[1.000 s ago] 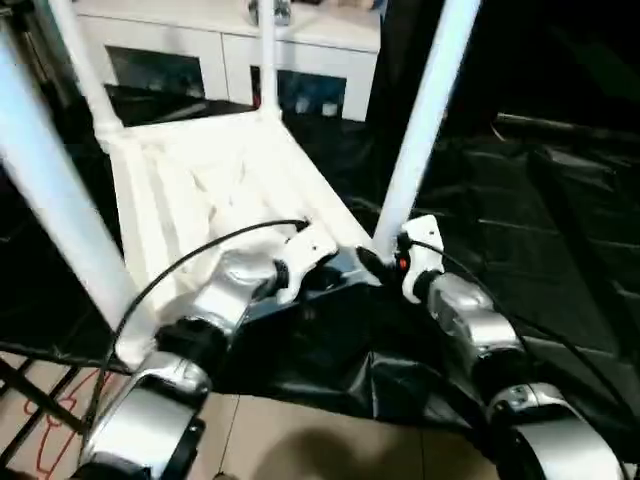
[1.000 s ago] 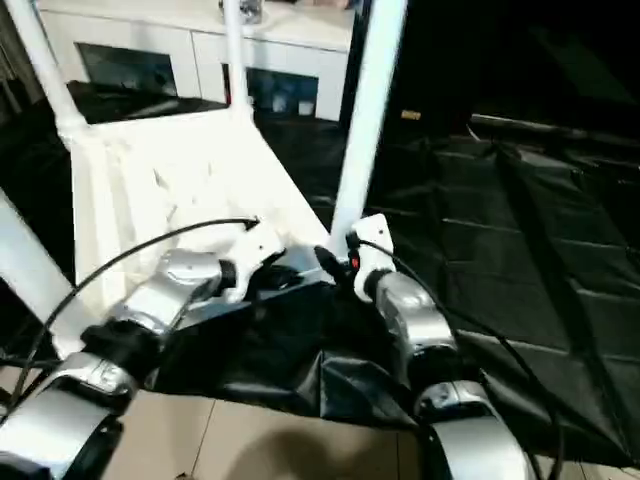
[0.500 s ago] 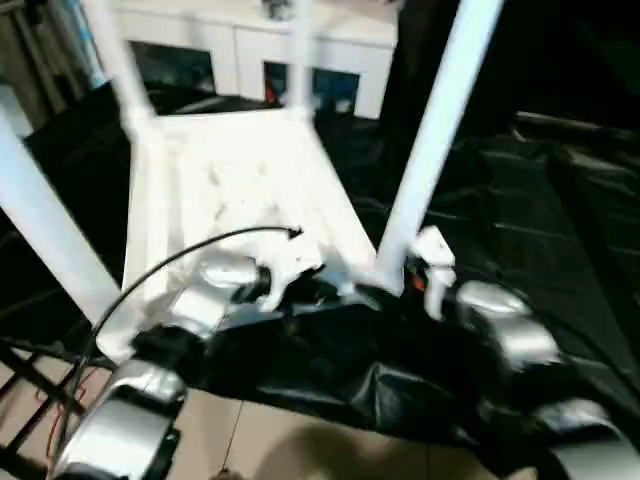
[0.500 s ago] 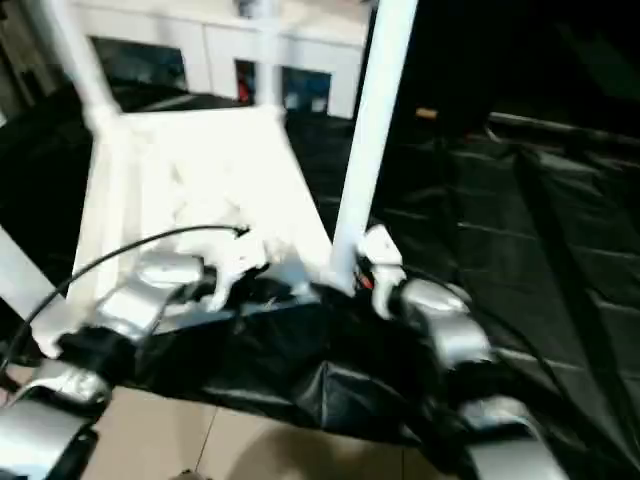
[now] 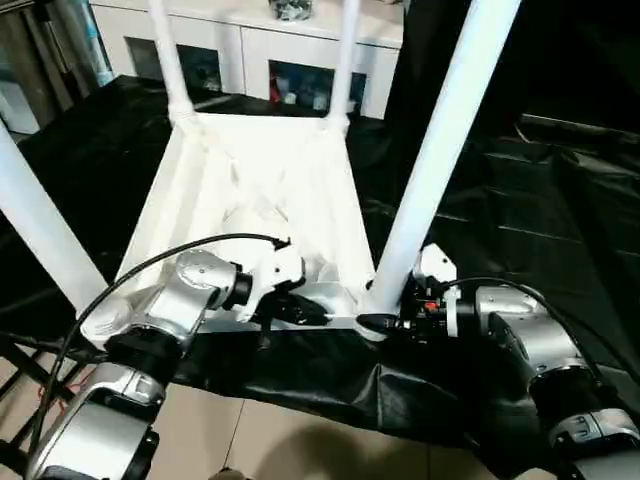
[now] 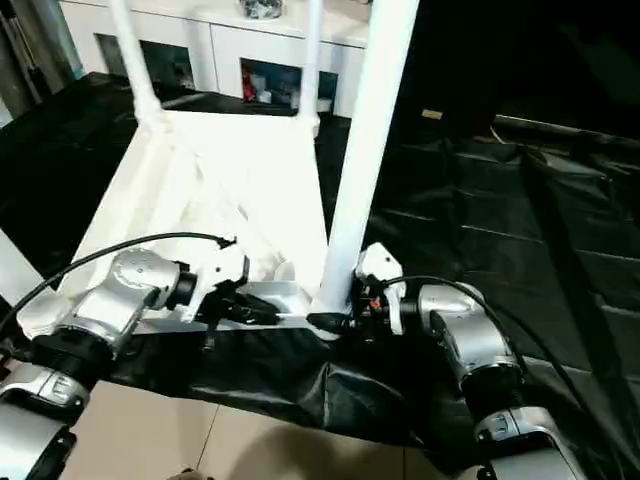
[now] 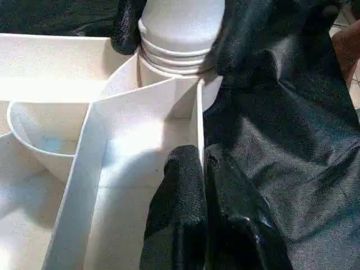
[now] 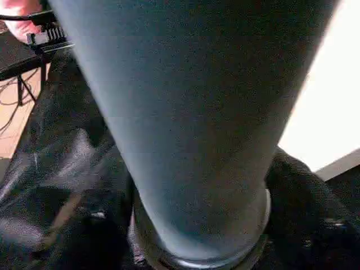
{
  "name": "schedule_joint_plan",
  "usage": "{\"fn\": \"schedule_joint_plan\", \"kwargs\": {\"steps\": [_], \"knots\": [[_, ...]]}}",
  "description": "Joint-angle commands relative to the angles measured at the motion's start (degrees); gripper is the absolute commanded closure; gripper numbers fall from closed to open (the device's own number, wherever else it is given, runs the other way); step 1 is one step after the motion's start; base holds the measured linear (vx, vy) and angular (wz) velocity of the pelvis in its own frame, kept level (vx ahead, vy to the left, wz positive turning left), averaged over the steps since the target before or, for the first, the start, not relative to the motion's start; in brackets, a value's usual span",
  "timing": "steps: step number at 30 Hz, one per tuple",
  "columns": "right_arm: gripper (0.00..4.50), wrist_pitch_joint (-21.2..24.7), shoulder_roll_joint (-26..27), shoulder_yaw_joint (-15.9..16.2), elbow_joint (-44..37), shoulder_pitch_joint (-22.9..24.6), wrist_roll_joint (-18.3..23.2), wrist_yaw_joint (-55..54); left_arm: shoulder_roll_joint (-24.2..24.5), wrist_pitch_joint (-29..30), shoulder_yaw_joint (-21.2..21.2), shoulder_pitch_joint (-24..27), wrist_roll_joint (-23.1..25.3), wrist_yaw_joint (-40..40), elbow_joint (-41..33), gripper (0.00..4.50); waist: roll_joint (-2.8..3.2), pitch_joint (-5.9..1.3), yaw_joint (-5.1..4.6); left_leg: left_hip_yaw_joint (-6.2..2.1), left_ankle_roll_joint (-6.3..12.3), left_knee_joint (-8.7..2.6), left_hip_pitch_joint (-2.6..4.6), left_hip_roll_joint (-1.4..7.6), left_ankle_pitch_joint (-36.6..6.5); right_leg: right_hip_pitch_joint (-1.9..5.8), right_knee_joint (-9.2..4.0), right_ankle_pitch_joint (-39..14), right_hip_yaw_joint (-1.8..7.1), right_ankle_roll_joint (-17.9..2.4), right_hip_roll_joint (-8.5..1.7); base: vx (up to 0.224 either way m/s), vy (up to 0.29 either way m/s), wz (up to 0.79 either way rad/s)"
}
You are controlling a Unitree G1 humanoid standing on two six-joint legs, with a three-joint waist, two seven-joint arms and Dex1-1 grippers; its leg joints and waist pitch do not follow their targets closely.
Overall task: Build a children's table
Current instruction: Rotate leg to tighten
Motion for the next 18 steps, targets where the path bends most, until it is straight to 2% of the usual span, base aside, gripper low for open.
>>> {"fn": "schedule_joint_plan", "kwargs": {"steps": [1, 4, 7, 9, 10, 13, 16, 17, 18], "knots": [[1.66, 0.63, 0.91, 1.93, -1.17, 0.67, 0.02, 1.05, -0.97, 0.01, -1.62, 0.65, 0.16, -0.2, -0.63, 4.5, -0.01, -3.25, -0.01, -0.77, 2.04, -3.5, 0.58, 2.04, -13.61, 2.47, -4.46, -13.74, 2.72, -11.67, -3.85, 0.0, 0.0, 0.0], [1.77, 0.9, 1.26, 1.83, -1.36, 0.98, 0.23, 0.7, -1.29, -0.09, -1.27, 0.43, 0.29, 0.95, -0.16, 4.5, 0.0, -3.2, -0.06, -0.82, 1.78, -3.57, 0.57, 2.04, -14.26, 2.42, -4.58, -14.98, 2.7, -11.34, -3.87, 0.0, 0.0, 0.0], [1.81, 1.24, 3.86, -0.35, 0.82, 0.69, -0.5, -6.74, -3.17, 0.68, 0.2, -0.94, 0.53, 6.34, 1.72, 4.5, 0.0, -3.05, -0.2, -0.92, 1.24, -3.71, 0.7, 1.97, -15.12, 2.21, -4.83, -16.84, 2.75, -10.82, -3.95, 0.0, 0.0, 0.0], [1.81, 1.43, 5.67, -1.91, 3.0, -0.2, -1.07, -12.52, -4.48, 1.51, 0.95, -1.79, 0.64, 9.4, 2.56, 4.5, -0.08, -2.98, -0.59, -1.12, 0.43, -3.81, 0.65, 1.84, -16.25, 2.23, -5.17, -20.35, 2.74, -9.72, -4.11, 0.0, 0.0, 0.0], [1.81, 1.5, 6.7, -2.73, 4.45, -0.87, -1.57, -16.27, -5.24, 2.0, 1.27, -2.29, 0.85, 11.28, 2.97, 4.5, -0.02, -2.93, -0.89, -1.22, -0.04, -3.84, 0.83, 1.8, -17.36, 2.01, -5.41, -22.4, 2.69, -9.32, -4.13, 0.0, 0.0, 0.0], [1.82, 1.7, 10.07, -5.17, 9.02, -3.2, -2.88, -28.4, -7.92, 4.04, 1.84, -3.8, 1.65, 17.13, 3.86, 4.5, 0.07, -2.9, -1.85, -1.4, -1.09, -3.88, 0.88, 1.73, -18.02, 1.83, -5.57, -24.18, 2.66, -8.87, -4.1, 0.0, 0.0, 0.0], [1.82, 2.21, 12.02, -6.74, 11.14, -4.52, -2.81, -34.68, -9.32, 5.24, 1.81, -4.19, 1.89, 19.1, 3.68, 4.5, 0.17, -2.93, -2.23, -1.47, -0.83, -3.85, 0.65, 1.58, -18.17, 1.99, -5.78, -24.93, 2.57, -8.33, -4.08, 0.0, 0.0, 0.0], [1.82, 2.45, 13.18, -7.48, 11.63, -4.98, -2.5, -36.87, -10.12, 6.15, 1.69, -4.18, 1.98, 20.0, 3.26, 4.5, 0.23, -2.98, -2.26, -1.32, -0.48, -3.74, 0.88, 1.54, -18.19, 1.78, -5.9, -24.46, 2.68, -8.36, -4.02, 0.0, 0.0, 0.0], [1.47, 0.89, 14.98, -7.33, 11.15, -5.0, -3.06, -38.42, -11.56, 7.35, 1.28, -3.95, 2.25, 21.3, 2.34, 4.5, 0.32, -2.98, -2.39, -1.28, -0.23, -3.79, 0.78, 1.6, -18.09, 1.78, -5.84, -23.24, 2.73, -8.67, -3.94, 0.0, 0.0, 0.0]]}}
